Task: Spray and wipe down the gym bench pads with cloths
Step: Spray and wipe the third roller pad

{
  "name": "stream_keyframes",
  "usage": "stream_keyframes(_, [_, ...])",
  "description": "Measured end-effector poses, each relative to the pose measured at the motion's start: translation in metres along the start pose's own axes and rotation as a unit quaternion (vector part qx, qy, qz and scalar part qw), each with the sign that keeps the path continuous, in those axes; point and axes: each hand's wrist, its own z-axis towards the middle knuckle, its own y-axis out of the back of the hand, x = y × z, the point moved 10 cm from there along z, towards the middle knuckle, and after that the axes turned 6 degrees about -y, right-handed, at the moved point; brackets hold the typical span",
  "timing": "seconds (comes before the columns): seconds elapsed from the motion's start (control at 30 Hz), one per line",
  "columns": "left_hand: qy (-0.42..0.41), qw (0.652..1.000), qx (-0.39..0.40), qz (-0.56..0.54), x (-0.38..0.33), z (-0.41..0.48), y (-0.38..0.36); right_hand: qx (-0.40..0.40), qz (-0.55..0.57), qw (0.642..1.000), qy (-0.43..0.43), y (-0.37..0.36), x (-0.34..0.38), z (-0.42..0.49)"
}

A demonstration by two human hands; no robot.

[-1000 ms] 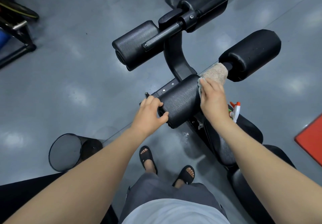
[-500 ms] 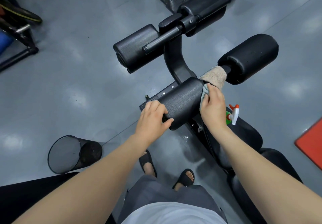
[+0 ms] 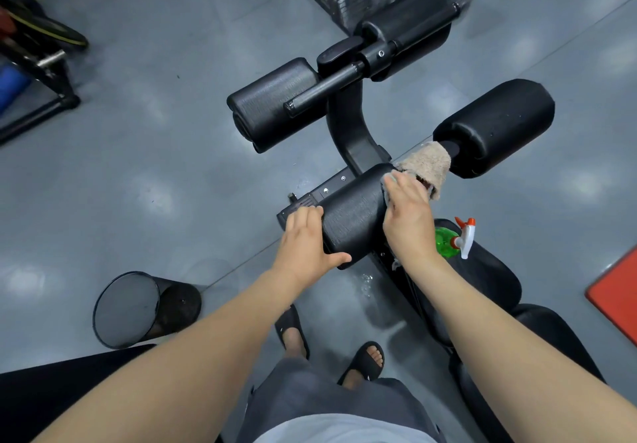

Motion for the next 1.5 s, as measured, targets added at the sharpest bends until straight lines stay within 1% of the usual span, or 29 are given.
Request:
stream_keyframes(0.1, [-0.025, 0.998, -0.040, 0.050, -0.011, -0.008, -0.002, 0.015, -0.015, 0.999, 0.029, -0.008, 0.012, 0.013])
stream_keyframes(0.2, [-0.031, 0.996, -0.039, 0.074, -0.014, -0.010, -0.002, 0.044, -0.060, 0.996, 0.040, -0.015, 0.015, 0.023])
stream_keyframes(0.3, [-0.048, 0.995, -0.042, 0.076, -0.013, -0.011, 0.002, 0.046, -0.069, 0.995, 0.052, -0.015, 0.021, 0.021])
stream_keyframes(0.4, [-0.064, 0.995, -0.045, 0.055, -0.009, -0.014, 0.004, 0.064, -0.045, 0.991, 0.110, -0.023, 0.040, 0.001])
stream_keyframes(0.5, [-0.060, 0.997, -0.048, -0.004, -0.005, -0.020, 0.007, 0.097, -0.014, 0.983, 0.156, -0.034, 0.059, -0.019])
stream_keyframes(0.6, [-0.060, 0.996, -0.037, -0.051, 0.000, -0.025, 0.008, 0.120, -0.014, 0.971, 0.207, -0.033, 0.067, -0.019])
stream_keyframes(0.67, [-0.063, 0.996, -0.024, -0.063, 0.001, -0.028, 0.007, 0.120, -0.024, 0.971, 0.207, -0.031, 0.063, -0.009])
stream_keyframes(0.77, [-0.062, 0.997, -0.005, -0.054, 0.001, -0.028, 0.008, 0.115, -0.035, 0.979, 0.163, -0.037, 0.066, 0.000])
stream_keyframes(0.8, [-0.063, 0.997, -0.002, -0.051, 0.001, -0.027, 0.009, 0.119, -0.036, 0.979, 0.162, -0.042, 0.072, -0.002])
stream_keyframes(0.97, [-0.077, 0.996, -0.001, -0.045, 0.001, -0.029, 0.009, 0.151, -0.069, 0.954, 0.248, -0.047, 0.081, -0.014])
stream_keyframes(1.0, [-0.080, 0.996, 0.000, -0.042, 0.002, -0.029, 0.008, 0.152, -0.081, 0.954, 0.247, -0.046, 0.077, -0.008])
stream_keyframes(1.07, [-0.087, 0.996, -0.001, -0.038, 0.002, -0.029, 0.008, 0.140, -0.097, 0.961, 0.217, -0.045, 0.069, 0.008])
stream_keyframes(1.13, [-0.085, 0.996, -0.002, -0.041, 0.005, -0.028, 0.009, 0.132, -0.095, 0.968, 0.192, -0.046, 0.071, 0.012])
stream_keyframes(1.17, [-0.082, 0.996, -0.003, -0.047, 0.007, -0.028, 0.009, 0.135, -0.090, 0.967, 0.195, -0.048, 0.075, 0.007])
stream_keyframes(1.27, [-0.071, 0.996, -0.010, -0.061, 0.012, -0.026, 0.008, 0.162, -0.072, 0.950, 0.256, -0.046, 0.082, -0.016])
stream_keyframes(1.33, [-0.079, 0.995, -0.014, -0.060, 0.009, -0.025, 0.007, 0.159, -0.076, 0.950, 0.258, -0.036, 0.069, -0.008])
stream_keyframes(1.43, [-0.085, 0.995, -0.009, -0.053, 0.006, -0.025, 0.006, 0.114, -0.094, 0.975, 0.169, -0.016, 0.031, 0.030])
stream_keyframes(1.5, [-0.088, 0.995, -0.009, -0.050, 0.006, -0.026, 0.007, 0.095, -0.117, 0.982, 0.109, -0.012, 0.013, 0.045])
